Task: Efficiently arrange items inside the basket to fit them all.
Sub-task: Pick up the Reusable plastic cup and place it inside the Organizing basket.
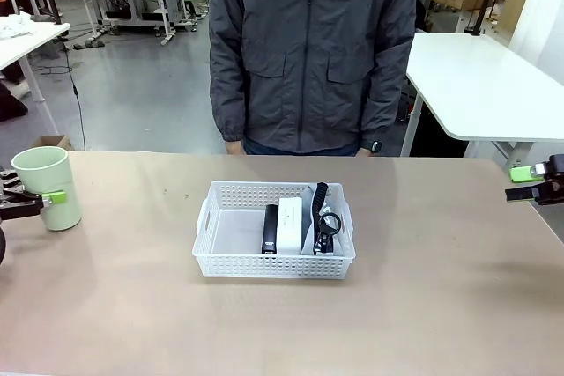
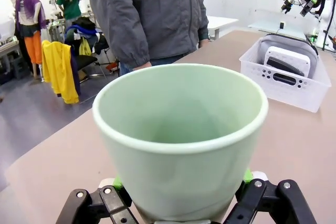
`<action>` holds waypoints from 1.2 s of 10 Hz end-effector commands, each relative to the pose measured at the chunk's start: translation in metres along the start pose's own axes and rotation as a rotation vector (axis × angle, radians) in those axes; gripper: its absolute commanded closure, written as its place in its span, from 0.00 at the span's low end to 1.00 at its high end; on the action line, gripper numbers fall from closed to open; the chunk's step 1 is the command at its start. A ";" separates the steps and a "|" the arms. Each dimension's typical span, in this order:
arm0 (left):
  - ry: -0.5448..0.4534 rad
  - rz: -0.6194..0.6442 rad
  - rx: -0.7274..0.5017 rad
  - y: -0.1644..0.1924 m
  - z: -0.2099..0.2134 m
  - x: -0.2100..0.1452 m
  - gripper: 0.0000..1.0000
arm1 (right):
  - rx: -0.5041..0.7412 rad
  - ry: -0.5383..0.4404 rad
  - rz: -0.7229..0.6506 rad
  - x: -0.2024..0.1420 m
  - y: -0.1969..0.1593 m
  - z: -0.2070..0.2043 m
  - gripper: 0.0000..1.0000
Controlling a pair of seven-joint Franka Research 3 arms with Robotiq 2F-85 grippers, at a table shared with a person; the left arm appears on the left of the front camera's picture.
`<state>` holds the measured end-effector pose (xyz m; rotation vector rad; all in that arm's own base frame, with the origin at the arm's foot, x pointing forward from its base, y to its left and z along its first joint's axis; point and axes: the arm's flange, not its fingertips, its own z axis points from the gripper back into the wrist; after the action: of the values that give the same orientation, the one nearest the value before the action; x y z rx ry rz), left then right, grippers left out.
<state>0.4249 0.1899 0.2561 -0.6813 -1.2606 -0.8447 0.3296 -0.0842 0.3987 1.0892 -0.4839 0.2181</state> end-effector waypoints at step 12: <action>0.017 0.050 -0.032 -0.068 0.006 0.161 0.71 | 0.006 -0.009 -0.013 0.002 0.003 -0.002 0.00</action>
<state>0.3737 0.1264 0.4216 -0.7441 -1.1876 -0.8210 0.3297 -0.0841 0.3988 1.0884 -0.4834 0.2185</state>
